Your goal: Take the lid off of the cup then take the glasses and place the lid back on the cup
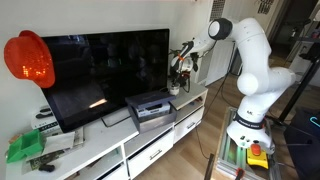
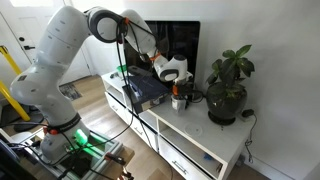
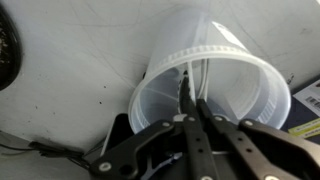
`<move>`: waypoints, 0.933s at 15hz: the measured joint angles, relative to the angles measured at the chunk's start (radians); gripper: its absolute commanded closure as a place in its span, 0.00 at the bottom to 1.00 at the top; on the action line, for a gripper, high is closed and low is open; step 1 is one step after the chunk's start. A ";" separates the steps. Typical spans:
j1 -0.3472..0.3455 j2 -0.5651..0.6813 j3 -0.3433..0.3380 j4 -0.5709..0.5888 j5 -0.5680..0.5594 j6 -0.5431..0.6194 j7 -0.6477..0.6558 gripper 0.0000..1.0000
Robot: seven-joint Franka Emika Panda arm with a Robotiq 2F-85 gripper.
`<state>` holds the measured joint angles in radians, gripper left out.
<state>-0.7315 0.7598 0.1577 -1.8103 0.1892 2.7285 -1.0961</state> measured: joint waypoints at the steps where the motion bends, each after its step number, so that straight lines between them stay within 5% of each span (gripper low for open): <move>1: -0.001 -0.006 0.001 -0.004 0.002 0.000 0.000 0.98; 14: -0.070 -0.196 0.069 -0.154 0.093 0.021 0.000 0.98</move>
<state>-0.8018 0.5639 0.2271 -1.9642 0.2823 2.7490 -1.0962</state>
